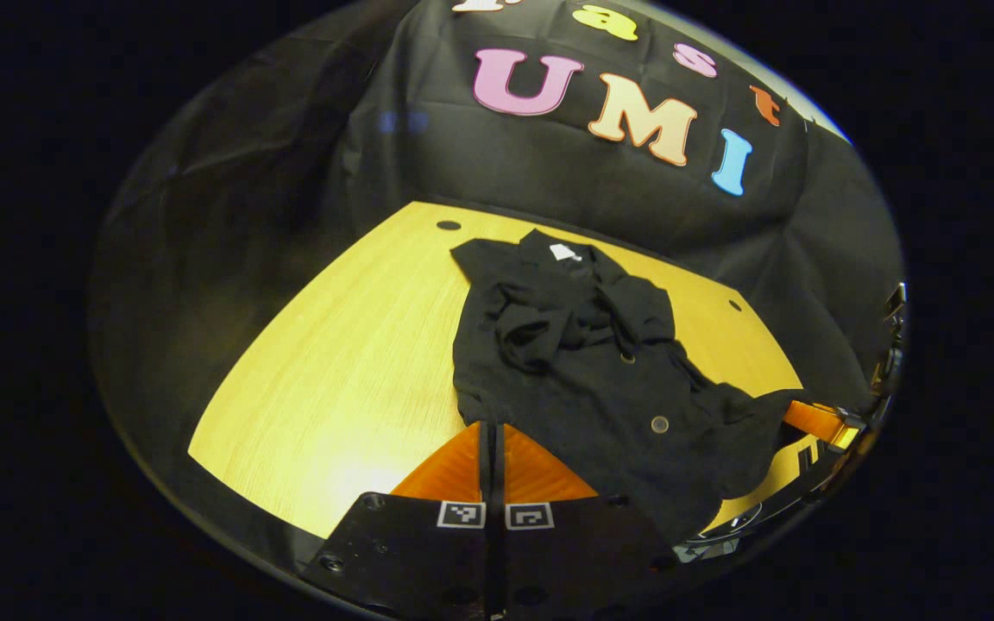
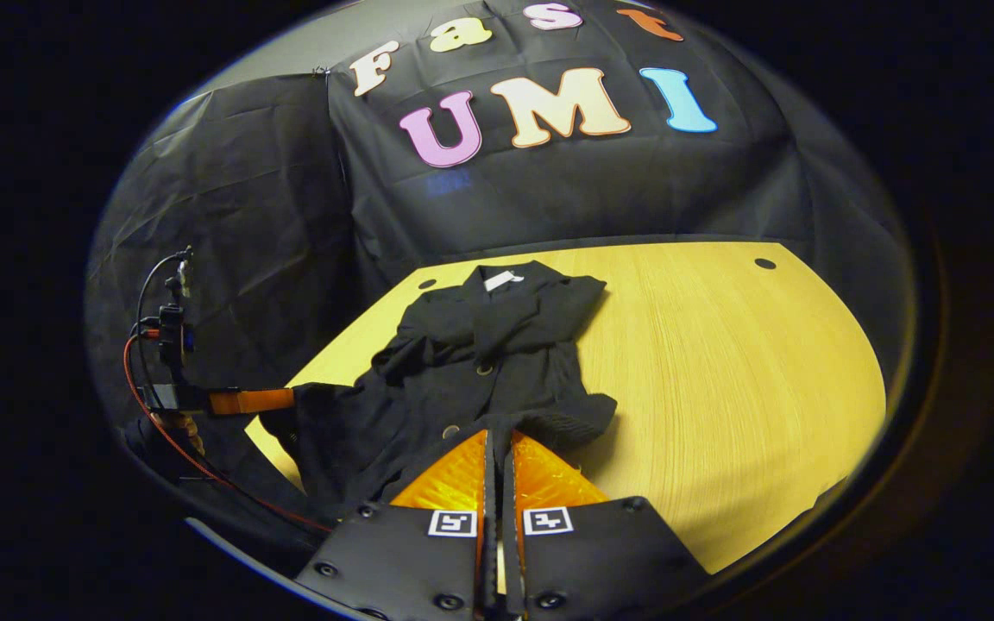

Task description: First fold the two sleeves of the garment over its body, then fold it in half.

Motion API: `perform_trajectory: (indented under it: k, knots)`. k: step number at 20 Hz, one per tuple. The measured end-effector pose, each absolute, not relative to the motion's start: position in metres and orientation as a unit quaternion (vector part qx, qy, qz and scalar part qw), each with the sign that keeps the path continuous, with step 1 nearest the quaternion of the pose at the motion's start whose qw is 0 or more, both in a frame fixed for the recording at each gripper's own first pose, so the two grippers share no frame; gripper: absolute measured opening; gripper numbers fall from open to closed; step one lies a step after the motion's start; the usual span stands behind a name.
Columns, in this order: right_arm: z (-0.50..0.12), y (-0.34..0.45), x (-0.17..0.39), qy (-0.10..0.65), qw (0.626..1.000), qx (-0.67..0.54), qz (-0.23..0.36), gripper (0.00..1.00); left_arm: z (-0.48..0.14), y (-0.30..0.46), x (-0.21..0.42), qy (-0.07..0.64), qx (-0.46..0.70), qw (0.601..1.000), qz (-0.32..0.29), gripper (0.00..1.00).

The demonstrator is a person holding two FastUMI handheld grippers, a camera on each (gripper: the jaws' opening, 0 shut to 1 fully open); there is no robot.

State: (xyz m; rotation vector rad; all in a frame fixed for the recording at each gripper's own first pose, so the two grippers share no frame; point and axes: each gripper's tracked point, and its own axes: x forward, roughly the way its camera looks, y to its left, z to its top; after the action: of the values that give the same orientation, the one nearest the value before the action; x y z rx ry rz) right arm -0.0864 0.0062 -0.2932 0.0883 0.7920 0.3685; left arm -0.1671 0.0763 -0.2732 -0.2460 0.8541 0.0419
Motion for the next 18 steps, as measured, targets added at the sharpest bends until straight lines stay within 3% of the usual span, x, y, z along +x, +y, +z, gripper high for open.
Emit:
perform_trajectory:
  k: [18]
  knots:
    - [-0.23, 0.053, 0.094, 0.295, 0.939, 0.075, 0.163, 0.05, -0.25, 0.102, 0.019, 0.338, -0.094, 0.936, -0.043, 0.0]
